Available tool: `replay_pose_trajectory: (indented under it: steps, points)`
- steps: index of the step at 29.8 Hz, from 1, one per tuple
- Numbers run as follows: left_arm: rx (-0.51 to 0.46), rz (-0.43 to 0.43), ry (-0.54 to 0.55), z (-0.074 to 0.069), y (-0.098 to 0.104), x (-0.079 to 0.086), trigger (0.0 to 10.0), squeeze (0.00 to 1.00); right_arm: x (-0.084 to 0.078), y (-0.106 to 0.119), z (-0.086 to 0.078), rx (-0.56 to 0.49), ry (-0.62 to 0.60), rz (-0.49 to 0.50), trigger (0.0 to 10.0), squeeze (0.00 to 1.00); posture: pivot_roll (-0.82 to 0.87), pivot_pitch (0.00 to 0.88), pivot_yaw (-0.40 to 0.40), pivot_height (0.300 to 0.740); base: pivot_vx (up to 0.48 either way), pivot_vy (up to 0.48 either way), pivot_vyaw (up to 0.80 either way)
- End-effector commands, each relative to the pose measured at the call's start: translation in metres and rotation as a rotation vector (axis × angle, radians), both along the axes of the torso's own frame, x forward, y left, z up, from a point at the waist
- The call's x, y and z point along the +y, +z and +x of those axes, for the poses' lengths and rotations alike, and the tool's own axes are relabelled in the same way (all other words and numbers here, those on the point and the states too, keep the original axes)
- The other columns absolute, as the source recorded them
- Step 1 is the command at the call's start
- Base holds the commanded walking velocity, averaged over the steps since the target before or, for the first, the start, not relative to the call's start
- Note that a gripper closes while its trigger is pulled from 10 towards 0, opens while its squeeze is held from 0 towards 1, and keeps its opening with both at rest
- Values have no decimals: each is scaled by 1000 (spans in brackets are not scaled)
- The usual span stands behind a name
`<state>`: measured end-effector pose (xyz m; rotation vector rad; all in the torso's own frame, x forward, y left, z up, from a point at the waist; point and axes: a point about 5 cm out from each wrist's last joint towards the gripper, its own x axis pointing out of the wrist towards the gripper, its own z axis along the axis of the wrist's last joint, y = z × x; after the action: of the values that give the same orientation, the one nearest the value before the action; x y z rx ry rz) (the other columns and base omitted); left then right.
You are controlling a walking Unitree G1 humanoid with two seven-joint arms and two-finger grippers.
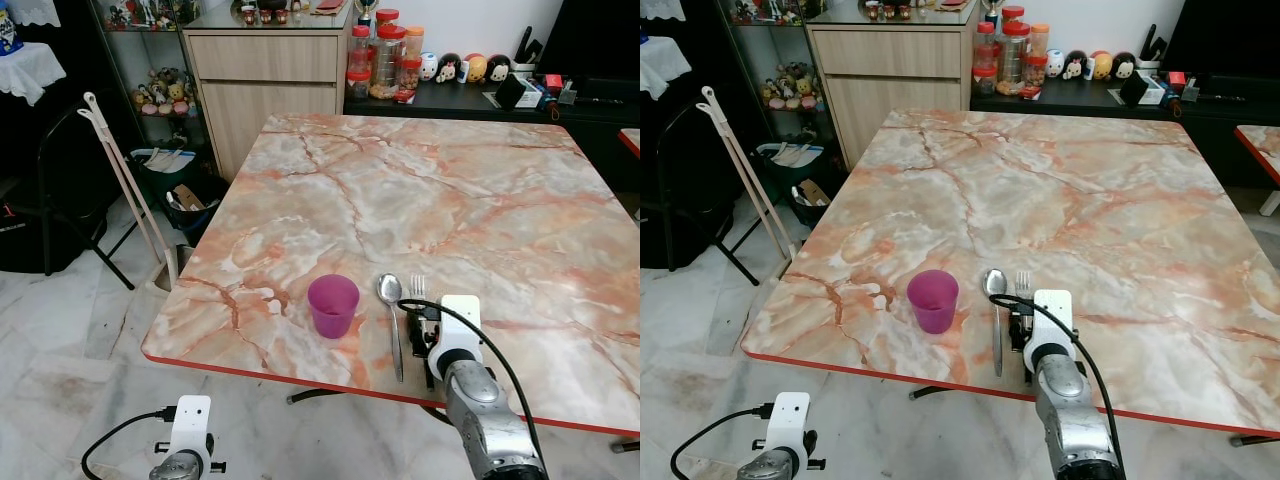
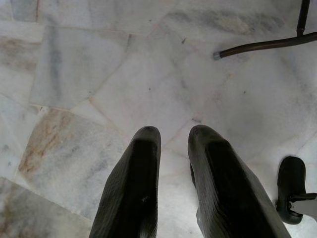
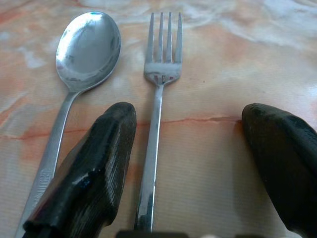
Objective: Setting the table
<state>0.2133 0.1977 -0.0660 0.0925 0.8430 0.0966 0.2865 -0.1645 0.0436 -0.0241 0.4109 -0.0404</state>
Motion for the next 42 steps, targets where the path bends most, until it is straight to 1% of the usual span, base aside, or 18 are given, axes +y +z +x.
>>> replay_pose_trajectory:
  steps: [1, 7, 12, 13, 14, 15, 23, 32, 42]
  points:
    - [11, 3, -6, -1, 0, 1, 10000, 0, 5, -4, 0, 24, 33, 8, 10000, 0, -44, 0, 1, 740, 0, 0, 0]
    - [13, 4, -3, -1, -1, 1, 10000, 0, 9, -5, 0, 24, 43, 19, 10000, 0, -44, 0, -1, 740, 0, 0, 0]
    - [12, 9, -3, -1, -1, 1, 10000, 0, 13, -8, -1, 48, 88, 26, 10000, 0, -43, 0, -6, 740, 0, 0, 0]
    - [10, 10, 1, -1, -1, 2, 10000, 0, 14, -9, -2, 57, 89, 28, 8235, 0, -42, 0, -8, 740, 0, 0, 0]
    - [9, 10, 3, -1, -1, 2, 10000, 0, 14, -10, -3, 59, 89, 29, 4275, 0, -40, 0, -9, 740, 0, 0, 0]
    - [9, 10, 3, -1, 0, 2, 10000, 0, 15, -10, -3, 59, 93, 29, 0, 0, -40, 0, -9, 740, 0, 0, 0]
    - [9, -1, 26, -2, -1, 3, 10000, 0, 22, -10, -4, 66, 129, 38, 0, 0, -37, 0, -11, 740, 0, 0, 0]
    - [12, -7, 31, -2, -1, 3, 10000, 0, 22, -11, -5, 71, 133, 39, 0, 0, -38, 0, -10, 740, 0, 0, 0]
    - [5, -5, 25, 2, 1, 4, 10000, 0, 22, -10, -3, 70, 122, 42, 0, 0, -41, 0, -1, 740, 0, 0, 0]
